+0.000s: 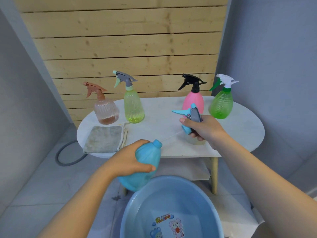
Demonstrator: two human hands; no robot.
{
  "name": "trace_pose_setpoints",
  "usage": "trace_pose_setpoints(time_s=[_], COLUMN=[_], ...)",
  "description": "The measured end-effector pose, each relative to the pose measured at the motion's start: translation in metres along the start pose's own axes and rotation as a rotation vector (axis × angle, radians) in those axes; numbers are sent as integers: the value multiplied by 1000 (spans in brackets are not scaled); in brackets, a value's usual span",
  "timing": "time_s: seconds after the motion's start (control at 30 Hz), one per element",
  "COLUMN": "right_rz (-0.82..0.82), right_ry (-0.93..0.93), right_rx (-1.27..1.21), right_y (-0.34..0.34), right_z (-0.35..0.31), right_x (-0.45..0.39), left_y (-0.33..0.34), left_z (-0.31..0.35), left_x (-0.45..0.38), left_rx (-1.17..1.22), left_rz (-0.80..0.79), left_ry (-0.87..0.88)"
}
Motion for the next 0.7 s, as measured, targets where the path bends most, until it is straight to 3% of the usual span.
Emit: trace_pose_setpoints(time_s=[0.37,0.47,0.7], right_rz=[332,266,50], right_ry=[-105,-30,223], right_rx=[167,184,-107], right_y=[-4,28,104], right_z=[-16,-7,35], right_x=[-17,-26,-53], left_y=[-12,-9,0], left_z=[-36,-37,-40], left_x=[35,34,26], left_rx=[119,146,185], left_rz=[62,78,100], left_ry=[-63,-42,-27])
Point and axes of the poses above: each hand's wrist, its own x-axis away from the middle knuckle, its own y-axis out of the palm, z = x × y, the point moved 2 cm from there along -x, towards the middle knuckle, and after that the axes turned 13 degrees about -z, right-handed, at the moved point
